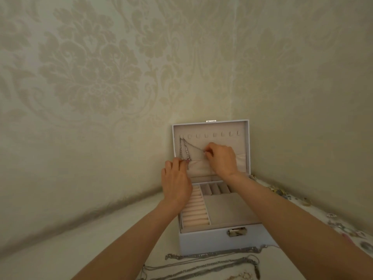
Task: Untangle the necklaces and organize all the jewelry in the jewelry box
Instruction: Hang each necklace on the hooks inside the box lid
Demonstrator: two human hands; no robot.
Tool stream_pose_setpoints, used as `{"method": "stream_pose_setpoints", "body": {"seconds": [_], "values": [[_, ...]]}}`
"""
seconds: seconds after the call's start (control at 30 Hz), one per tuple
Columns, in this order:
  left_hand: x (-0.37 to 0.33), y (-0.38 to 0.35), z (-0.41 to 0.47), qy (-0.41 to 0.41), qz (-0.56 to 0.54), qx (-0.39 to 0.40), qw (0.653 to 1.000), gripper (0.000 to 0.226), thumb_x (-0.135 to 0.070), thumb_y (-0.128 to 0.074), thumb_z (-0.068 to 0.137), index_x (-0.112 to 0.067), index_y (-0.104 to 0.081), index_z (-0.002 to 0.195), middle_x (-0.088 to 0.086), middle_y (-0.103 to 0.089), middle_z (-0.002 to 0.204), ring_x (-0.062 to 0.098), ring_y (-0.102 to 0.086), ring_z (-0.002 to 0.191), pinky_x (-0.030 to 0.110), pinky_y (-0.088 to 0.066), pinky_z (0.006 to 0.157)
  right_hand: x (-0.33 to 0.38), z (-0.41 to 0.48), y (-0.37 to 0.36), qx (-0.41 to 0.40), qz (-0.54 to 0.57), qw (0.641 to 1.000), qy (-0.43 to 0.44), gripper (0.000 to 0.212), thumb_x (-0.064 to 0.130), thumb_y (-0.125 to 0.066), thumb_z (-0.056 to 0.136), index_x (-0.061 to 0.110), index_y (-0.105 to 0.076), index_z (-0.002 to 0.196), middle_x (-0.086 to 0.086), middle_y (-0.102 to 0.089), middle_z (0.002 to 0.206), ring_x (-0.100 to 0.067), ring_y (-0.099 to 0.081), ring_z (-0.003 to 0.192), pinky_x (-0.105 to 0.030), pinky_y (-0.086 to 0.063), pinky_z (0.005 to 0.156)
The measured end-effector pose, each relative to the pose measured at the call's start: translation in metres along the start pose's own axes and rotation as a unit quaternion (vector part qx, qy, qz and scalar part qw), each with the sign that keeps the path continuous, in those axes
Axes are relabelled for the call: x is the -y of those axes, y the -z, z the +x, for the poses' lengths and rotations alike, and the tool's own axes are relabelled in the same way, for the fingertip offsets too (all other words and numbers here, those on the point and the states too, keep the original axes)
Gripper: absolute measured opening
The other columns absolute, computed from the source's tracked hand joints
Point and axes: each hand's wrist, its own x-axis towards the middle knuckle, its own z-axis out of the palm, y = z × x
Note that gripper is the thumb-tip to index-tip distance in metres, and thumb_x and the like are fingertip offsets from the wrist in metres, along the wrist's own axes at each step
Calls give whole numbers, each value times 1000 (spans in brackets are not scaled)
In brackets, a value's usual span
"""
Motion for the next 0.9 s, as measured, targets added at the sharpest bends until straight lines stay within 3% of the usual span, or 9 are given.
{"method": "stream_pose_setpoints", "body": {"seconds": [0.1, 0.2, 0.3, 0.4, 0.53, 0.6, 0.7, 0.8, 0.9], "values": [[1, -3, 3, 0, 6, 0, 1000, 54, 4, -70, 49, -9, -68, 101, 7, -63, 99, 27, -55, 74, 31, -42, 57, -2, -1, 0, 24, 9, 1000, -14, 17, 15, -53, 92, 10, -64, 104, -10, -70, 98, -31, -62, 90, -34, -41, 75], [4, -4, 9, -5, -3, 13, 1000, 50, 0, -64, 59, -10, -65, 108, 7, -62, 106, 30, -54, 81, 35, -40, 63, -2, 2, -1, 54, 13, 998, -37, 14, 14, -58, 86, 11, -63, 99, -9, -69, 98, -30, -62, 94, -35, -44, 80], [3, -1, 14, -14, 0, 43, 999, 41, -5, -56, 74, -12, -59, 114, 5, -56, 114, 29, -47, 95, 34, -33, 74, -2, 4, 1, 88, 22, 994, -63, 19, 24, -67, 82, 12, -63, 96, -5, -69, 99, -26, -61, 96, -34, -43, 84], [3, 2, 20, -4, -3, 43, 999, 31, -8, -51, 79, -11, -53, 109, 6, -54, 111, 27, -44, 100, 31, -26, 75, -5, 5, 6, 96, 81, 989, -83, 22, 34, -63, 86, 13, -64, 89, -4, -68, 92, -25, -61, 92, -34, -45, 79], [7, 1, 27, -1, -10, 62, 998, 30, -11, -49, 81, -13, -51, 111, 4, -50, 116, 25, -42, 105, 30, -25, 78, -16, 2, 12, 144, 48, 988, -37, 15, 31, -60, 86, 18, -67, 90, -1, -68, 95, -23, -59, 96, -33, -41, 83], [9, 0, 28, -7, -4, 75, 997, 33, -13, -49, 83, -14, -52, 116, 5, -48, 121, 26, -40, 109, 30, -26, 81, -19, -7, 10, 80, -26, 996, 31, 17, 31, -65, 81, 18, -67, 91, -2, -66, 97, -24, -55, 99, -35, -37, 85], [8, 0, 29, -22, 8, 92, 995, 37, -16, -47, 85, -18, -52, 122, 2, -46, 125, 24, -38, 113, 30, -28, 86, -14, -23, -1, -45, -79, 993, 81, 28, 40, -72, 75, 13, -64, 77, -7, -60, 84, -29, -57, 84, -36, -39, 74], [5, 2, 31, -45, -21, 112, 992, 41, -14, -49, 85, -19, -48, 126, -1, -46, 129, 23, -37, 117, 29, -27, 88, 3, -32, -11, 64, -127, 990, 13, 40, 51, -58, 85, 13, -66, 88, -8, -67, 93, -27, -62, 90, -34, -40, 78], [2, 4, 33, -32, -99, 156, 982, 47, -5, -49, 81, -15, -45, 126, -1, -48, 132, 21, -35, 121, 28, -26, 92, 10, -32, -15, 107, -74, 990, -51, 29, 38, -55, 89, 13, -69, 96, -9, -69, 102, -27, -63, 98, -31, -43, 76]]}}
